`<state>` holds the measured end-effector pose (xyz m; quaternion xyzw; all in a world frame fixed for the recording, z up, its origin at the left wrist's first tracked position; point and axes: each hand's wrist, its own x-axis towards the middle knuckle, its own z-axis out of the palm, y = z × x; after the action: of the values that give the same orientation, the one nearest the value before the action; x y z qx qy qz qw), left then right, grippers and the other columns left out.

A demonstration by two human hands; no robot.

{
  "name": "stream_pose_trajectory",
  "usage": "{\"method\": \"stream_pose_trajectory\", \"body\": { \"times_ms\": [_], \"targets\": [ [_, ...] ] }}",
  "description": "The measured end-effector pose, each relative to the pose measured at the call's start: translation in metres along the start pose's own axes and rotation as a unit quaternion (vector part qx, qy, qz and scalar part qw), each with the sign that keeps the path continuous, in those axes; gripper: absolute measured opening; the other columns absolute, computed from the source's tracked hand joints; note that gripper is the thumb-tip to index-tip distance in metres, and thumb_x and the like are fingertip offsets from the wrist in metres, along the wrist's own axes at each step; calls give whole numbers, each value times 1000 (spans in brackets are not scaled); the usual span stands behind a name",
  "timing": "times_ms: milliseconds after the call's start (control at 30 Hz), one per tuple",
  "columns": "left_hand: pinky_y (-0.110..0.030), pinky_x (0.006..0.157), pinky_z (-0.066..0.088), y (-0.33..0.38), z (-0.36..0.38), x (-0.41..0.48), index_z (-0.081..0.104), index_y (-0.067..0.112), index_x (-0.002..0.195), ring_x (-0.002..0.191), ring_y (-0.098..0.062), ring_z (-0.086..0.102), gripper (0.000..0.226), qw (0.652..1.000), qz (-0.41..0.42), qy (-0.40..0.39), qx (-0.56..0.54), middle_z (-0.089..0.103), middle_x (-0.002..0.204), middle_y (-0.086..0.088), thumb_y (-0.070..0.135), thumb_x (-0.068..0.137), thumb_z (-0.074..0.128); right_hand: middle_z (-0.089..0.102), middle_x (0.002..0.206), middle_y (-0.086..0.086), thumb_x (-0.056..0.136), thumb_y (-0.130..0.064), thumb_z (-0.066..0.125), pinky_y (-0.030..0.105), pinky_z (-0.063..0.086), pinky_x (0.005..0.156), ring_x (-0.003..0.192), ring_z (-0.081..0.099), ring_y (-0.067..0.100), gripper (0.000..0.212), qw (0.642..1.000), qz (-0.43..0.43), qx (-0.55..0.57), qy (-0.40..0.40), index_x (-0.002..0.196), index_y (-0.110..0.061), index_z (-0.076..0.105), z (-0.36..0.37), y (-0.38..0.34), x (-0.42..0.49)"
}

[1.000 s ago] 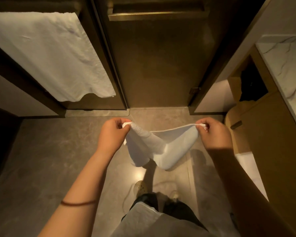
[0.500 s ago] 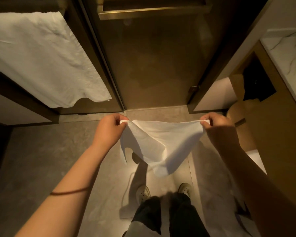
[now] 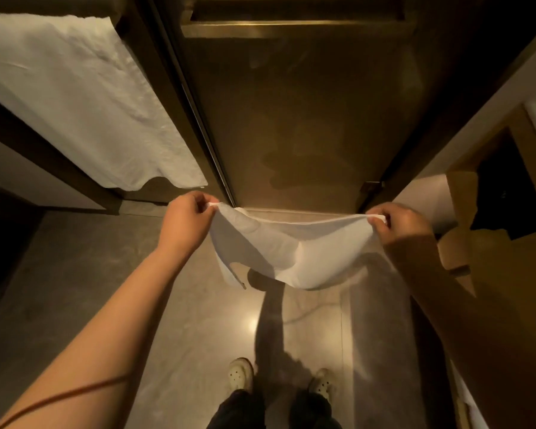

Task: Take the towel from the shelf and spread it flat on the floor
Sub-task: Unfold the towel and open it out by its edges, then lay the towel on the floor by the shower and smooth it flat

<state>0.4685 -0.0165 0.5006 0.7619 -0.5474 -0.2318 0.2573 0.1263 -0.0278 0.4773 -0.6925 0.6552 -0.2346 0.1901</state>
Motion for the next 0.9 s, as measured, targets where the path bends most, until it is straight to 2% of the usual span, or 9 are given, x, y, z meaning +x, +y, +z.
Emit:
{"method": "stream_pose_trajectory", "body": {
  "times_ms": [67,133,267,367,500,600,800,900],
  "targets": [
    [-19,65,42,-6,22,14,67,18,99,78,-5,58,13,1000,-5,21,-7,64,88,4,18,88,59,65,96,7,96,-25,52,28,41,77,84,56,20,20,1000,13,6,-8,103,-13,66,13,14,16],
    [-15,60,39,-15,46,27,67,19,99,73,0,54,13,999,1,43,-2,62,85,5,20,89,58,66,96,8,97,-24,52,28,41,75,83,55,19,19,1000,3,9,18,102,-12,66,29,26,27],
    [-15,60,39,-44,90,54,65,25,94,75,-1,56,10,998,25,64,-16,61,79,10,20,90,57,66,96,9,97,-23,52,32,48,74,85,59,24,19,996,0,45,75,103,-12,65,69,55,42],
    [-12,61,38,-68,118,72,65,23,98,77,-2,57,12,995,50,81,-17,62,84,8,22,90,56,65,101,10,97,-23,52,36,51,77,91,60,25,18,991,6,61,117,105,-13,64,99,76,52],
    [-8,59,36,-87,151,97,64,27,98,77,3,55,11,990,98,101,-27,60,85,12,25,91,56,62,109,6,97,-24,52,23,44,76,95,56,17,17,982,27,79,172,109,-19,62,132,101,66],
    [-10,61,36,-103,187,112,64,29,93,77,3,55,8,985,137,98,-31,60,81,14,25,90,57,60,108,-2,97,-27,51,14,39,70,94,55,12,15,980,17,81,181,108,-24,61,165,118,72],
    [-14,63,41,-175,294,138,63,30,95,78,1,55,8,980,169,96,-42,59,86,14,27,90,58,55,98,-10,97,-27,52,9,36,66,86,52,5,10,978,-45,47,200,101,-26,61,268,176,75],
    [-27,61,51,-225,351,152,65,27,92,75,-5,58,9,975,196,96,-38,62,85,10,26,89,57,55,97,-11,96,-28,52,10,37,67,84,51,2,10,978,-68,32,195,101,-26,61,330,218,74]
  ]
}}
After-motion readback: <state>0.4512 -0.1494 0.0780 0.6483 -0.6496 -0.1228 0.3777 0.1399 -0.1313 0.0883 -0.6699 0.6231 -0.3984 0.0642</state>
